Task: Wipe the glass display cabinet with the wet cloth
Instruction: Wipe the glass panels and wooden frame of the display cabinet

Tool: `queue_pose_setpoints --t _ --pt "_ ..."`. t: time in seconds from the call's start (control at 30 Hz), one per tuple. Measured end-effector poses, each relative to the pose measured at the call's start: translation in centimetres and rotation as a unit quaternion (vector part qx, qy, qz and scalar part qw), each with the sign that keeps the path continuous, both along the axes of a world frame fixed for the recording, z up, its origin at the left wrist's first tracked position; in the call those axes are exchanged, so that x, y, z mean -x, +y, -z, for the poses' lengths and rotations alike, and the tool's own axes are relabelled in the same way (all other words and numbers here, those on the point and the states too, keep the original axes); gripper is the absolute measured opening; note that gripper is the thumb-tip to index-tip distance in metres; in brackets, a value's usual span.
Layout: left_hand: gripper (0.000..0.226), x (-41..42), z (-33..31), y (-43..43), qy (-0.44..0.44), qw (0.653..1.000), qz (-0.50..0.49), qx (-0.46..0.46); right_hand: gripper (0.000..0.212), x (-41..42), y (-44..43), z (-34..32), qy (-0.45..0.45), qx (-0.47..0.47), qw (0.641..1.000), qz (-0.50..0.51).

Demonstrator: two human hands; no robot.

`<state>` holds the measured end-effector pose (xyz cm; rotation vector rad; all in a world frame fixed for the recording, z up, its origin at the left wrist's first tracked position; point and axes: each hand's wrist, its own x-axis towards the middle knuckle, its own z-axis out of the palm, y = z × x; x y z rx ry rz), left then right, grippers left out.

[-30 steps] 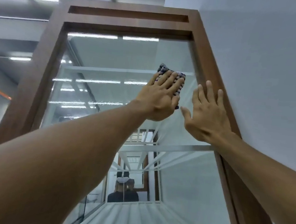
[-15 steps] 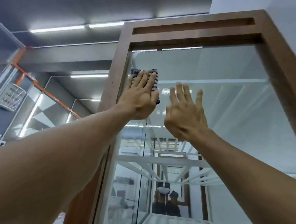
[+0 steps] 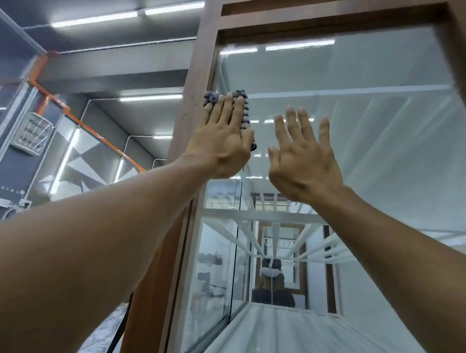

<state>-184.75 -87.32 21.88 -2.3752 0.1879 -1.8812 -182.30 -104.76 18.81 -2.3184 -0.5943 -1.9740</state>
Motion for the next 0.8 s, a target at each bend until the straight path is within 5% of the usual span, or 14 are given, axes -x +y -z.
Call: queue_pose_setpoints --t 0.3,0.8 --pt "0.073 -0.6 1.5 -3.8 -0.001 0.999 0.041 -0.003 0.065 -0.1 -5.2 2.0 -0.001 -0.023 1.000 -0.002" --pt "0.066 -2.6 0.1 -28.1 0.001 0.980 0.084 -0.178 0.074 -0.1 -22.3 7.6 -0.016 -0.157 0.981 0.114"
